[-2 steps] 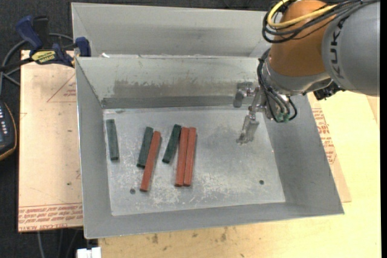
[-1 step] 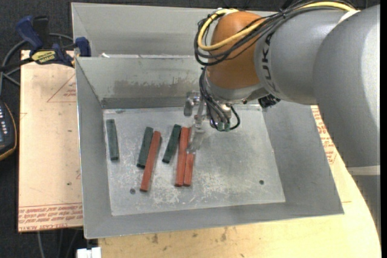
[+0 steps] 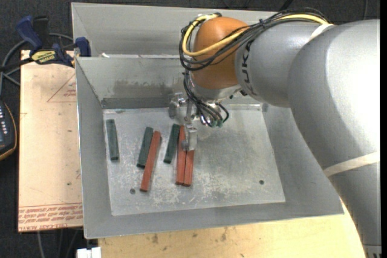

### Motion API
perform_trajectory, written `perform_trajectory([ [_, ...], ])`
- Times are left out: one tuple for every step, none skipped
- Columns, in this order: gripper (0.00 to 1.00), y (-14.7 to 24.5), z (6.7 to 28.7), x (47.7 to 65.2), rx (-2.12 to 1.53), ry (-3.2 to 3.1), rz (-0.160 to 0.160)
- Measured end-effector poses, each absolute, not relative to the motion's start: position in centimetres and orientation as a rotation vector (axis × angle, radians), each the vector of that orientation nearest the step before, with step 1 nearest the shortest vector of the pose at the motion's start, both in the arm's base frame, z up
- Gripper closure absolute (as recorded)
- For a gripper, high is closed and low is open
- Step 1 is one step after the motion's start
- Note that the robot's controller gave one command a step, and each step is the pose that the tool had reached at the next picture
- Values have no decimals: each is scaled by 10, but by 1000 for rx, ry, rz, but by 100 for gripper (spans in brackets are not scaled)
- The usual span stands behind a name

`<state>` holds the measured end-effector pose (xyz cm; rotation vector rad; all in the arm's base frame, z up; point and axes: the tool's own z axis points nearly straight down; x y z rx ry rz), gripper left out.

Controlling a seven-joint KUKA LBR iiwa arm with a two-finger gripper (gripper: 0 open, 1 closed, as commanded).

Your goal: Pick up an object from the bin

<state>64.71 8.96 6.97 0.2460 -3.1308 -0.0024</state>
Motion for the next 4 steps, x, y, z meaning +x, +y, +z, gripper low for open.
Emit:
perform_trajectory([
  [0, 132, 71, 566, 699, -3066, -3],
  [0, 70, 71, 577, 430, -3117, -3],
  [0, 42, 72, 622, 1260, -2884, 0],
  [100, 42, 74, 623, 1261, -2887, 1],
])
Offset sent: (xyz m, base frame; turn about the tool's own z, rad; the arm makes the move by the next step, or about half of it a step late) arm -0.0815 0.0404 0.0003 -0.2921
